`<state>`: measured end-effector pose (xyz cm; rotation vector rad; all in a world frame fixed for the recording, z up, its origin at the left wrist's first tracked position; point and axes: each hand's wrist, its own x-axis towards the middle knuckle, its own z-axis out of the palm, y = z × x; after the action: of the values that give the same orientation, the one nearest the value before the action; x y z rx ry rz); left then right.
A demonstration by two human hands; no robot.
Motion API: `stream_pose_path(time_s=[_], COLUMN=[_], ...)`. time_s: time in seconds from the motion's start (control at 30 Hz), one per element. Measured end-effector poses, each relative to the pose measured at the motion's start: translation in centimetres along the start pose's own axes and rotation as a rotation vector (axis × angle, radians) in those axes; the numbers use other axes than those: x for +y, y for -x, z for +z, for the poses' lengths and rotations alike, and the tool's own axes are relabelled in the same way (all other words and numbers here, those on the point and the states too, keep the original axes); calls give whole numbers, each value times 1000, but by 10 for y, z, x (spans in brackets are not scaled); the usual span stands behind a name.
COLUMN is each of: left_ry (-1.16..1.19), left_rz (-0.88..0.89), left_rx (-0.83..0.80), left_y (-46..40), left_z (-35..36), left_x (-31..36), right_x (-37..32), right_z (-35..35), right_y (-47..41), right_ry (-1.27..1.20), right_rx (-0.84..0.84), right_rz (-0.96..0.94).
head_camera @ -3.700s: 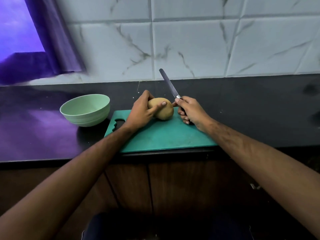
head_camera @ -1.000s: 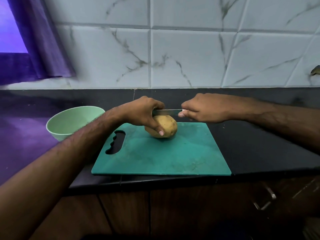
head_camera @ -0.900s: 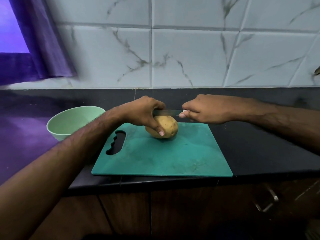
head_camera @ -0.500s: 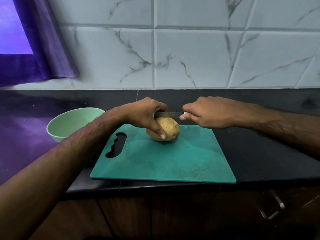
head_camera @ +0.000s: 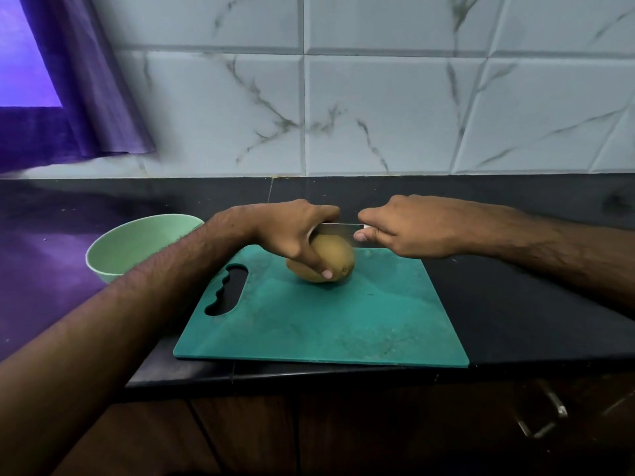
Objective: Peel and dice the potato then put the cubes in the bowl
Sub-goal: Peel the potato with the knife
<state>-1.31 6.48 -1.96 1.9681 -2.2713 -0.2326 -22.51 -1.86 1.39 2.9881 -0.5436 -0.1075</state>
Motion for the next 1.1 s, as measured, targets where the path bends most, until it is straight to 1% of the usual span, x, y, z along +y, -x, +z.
stream_pose_path(time_s=[0.13, 0.3, 0.53, 0.67, 0.87, 1.1], left_ry=[30, 10, -47, -24, 5, 10], left_rz=[20, 35, 54, 88, 81, 102], left_rx=[57, 93, 72, 79, 87, 100], left_y=[1, 1, -3, -5, -5, -7], left_z=[6, 6, 3, 3, 6, 9], left_x=[0, -1, 3, 4, 2, -2], right_x=[1, -1, -6, -9, -10, -10], right_z=[0, -5, 0, 0, 1, 5], right_y=[-2, -5, -10, -14, -12, -13], right_ry=[66, 8, 83, 108, 32, 1], right_rx=[31, -6, 36, 38, 16, 15], right_rz=[-7, -12, -7, -21, -16, -14])
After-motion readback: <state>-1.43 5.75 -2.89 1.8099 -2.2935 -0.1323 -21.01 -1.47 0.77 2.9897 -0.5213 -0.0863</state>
